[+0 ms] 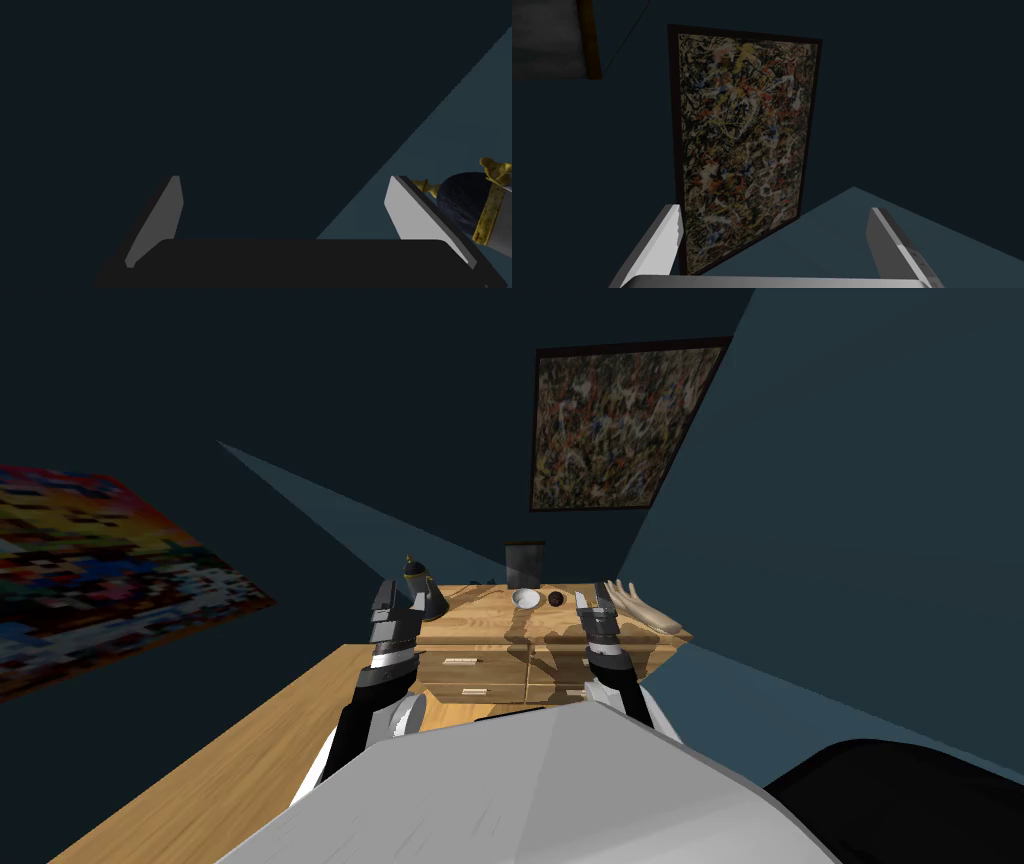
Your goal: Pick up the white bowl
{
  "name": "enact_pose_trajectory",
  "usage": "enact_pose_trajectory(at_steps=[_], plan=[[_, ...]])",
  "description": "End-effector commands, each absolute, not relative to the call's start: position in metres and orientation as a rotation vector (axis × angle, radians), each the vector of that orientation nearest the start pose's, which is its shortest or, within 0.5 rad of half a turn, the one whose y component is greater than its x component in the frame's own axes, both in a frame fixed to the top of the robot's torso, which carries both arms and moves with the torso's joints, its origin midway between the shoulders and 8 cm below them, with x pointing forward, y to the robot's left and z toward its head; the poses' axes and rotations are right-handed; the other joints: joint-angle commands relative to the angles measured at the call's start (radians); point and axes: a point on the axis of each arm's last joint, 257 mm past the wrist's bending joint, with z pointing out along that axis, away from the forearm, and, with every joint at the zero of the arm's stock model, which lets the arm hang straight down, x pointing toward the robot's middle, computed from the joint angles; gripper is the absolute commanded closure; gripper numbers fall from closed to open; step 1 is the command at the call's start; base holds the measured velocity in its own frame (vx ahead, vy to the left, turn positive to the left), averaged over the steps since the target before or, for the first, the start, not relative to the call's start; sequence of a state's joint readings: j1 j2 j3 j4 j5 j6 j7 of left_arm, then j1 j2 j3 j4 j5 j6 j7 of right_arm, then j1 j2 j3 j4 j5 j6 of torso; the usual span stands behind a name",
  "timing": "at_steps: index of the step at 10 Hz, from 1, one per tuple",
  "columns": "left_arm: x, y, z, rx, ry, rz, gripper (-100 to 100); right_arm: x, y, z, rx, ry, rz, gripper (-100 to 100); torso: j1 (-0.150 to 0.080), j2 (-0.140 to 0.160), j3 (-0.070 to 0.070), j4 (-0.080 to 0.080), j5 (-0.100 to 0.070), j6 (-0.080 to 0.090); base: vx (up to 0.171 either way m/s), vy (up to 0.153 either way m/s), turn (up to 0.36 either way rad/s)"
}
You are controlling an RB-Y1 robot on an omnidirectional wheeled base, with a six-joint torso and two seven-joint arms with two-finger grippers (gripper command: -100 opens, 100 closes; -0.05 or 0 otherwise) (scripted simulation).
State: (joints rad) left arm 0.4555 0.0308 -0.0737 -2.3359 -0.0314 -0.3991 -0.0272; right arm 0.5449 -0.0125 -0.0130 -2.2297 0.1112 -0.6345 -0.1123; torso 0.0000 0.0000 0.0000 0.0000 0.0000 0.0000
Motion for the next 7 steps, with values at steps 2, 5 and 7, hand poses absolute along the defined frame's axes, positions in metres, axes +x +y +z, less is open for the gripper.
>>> enact_pose_trajectory(at_steps=[2, 5, 7], plan=[[0.355, 0.243, 0.043, -0.617, 0.669, -1.344, 0, 0.331, -0.268, 0.009, 0.523, 0.704, 1.294, -100, 0.001, 0.001, 0.000, 0.000, 0.000, 0.000, -0.010, 0.041, 0.028], [0.355, 0.243, 0.043, -0.617, 0.669, -1.345, 0, 0.335, -0.270, 0.002, 0.416, 0.804, 1.203, -100, 0.006, 0.002, 0.001, 0.000, 0.001, 0.000, -0.031, 0.112, 0.061], [0.355, 0.243, 0.043, -0.617, 0.669, -1.345, 0, 0.338, -0.271, -0.001, 0.359, 0.854, 1.162, -100, 0.007, 0.002, 0.001, 0.000, 0.002, 0.000, -0.021, 0.094, 0.030]])
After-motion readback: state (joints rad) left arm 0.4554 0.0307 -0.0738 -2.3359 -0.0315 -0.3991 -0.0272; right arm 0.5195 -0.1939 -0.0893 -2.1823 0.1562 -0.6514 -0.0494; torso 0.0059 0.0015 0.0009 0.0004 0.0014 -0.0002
